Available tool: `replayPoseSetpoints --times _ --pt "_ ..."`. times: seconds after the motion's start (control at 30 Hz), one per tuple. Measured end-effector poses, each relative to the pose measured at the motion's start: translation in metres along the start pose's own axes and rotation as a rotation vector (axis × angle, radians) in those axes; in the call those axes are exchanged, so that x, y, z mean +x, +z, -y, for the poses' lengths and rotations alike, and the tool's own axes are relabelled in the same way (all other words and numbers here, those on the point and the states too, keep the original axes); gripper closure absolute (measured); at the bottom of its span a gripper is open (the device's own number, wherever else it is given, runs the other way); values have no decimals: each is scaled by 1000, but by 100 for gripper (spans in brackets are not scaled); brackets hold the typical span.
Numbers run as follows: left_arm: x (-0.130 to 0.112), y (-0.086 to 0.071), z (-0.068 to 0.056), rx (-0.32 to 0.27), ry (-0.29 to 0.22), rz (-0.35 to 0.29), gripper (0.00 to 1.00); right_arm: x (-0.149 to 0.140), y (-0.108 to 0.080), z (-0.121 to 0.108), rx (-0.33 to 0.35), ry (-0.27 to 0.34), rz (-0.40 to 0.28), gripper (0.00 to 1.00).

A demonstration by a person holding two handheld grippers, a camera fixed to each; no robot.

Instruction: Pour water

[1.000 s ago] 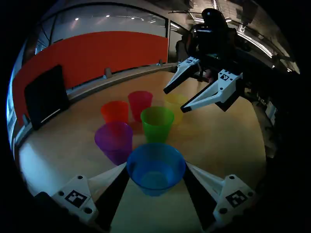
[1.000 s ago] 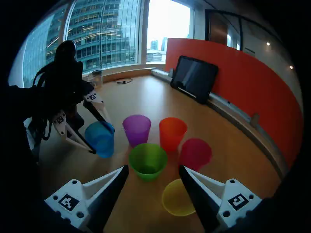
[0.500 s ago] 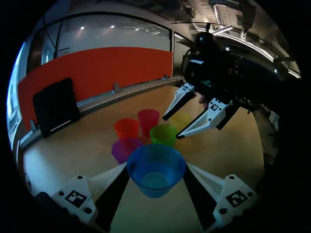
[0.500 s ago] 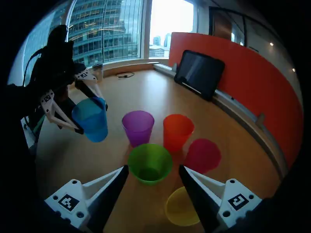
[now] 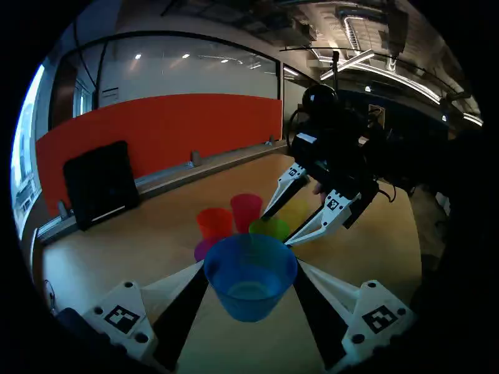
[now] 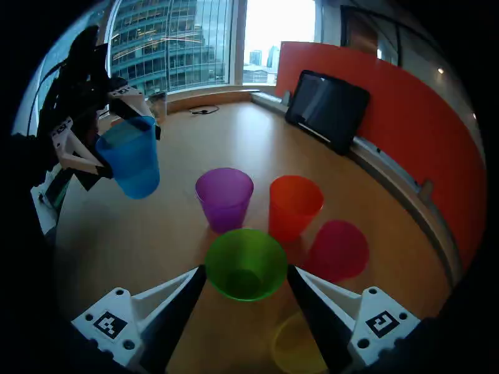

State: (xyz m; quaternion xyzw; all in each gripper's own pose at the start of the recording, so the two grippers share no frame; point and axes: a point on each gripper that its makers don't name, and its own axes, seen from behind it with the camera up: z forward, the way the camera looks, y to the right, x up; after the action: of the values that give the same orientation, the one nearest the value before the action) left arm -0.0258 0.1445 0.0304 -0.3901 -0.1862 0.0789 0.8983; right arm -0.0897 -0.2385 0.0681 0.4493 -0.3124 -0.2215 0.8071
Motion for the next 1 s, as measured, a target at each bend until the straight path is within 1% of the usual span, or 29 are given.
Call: replayPoseSetpoints --times 0.3,0.53,0.67,0.73,0.87,1.0 --pt "9 -8 6 17 -1 -36 12 -3 12 2 3 8 18 0" --pt "12 -13 8 23 -4 -53 12 -4 17 3 -2 15 19 0" --pt "12 -14 9 26 -4 -55 12 -5 18 2 -7 19 18 5" --pt "12 -15 8 26 -3 -56 12 -5 18 3 -8 22 13 8" --pt "12 -15 7 26 -1 -56 12 -1 17 4 -4 33 -7 8" --pt "14 -17 6 30 4 -62 12 7 8 6 -5 46 -38 8"
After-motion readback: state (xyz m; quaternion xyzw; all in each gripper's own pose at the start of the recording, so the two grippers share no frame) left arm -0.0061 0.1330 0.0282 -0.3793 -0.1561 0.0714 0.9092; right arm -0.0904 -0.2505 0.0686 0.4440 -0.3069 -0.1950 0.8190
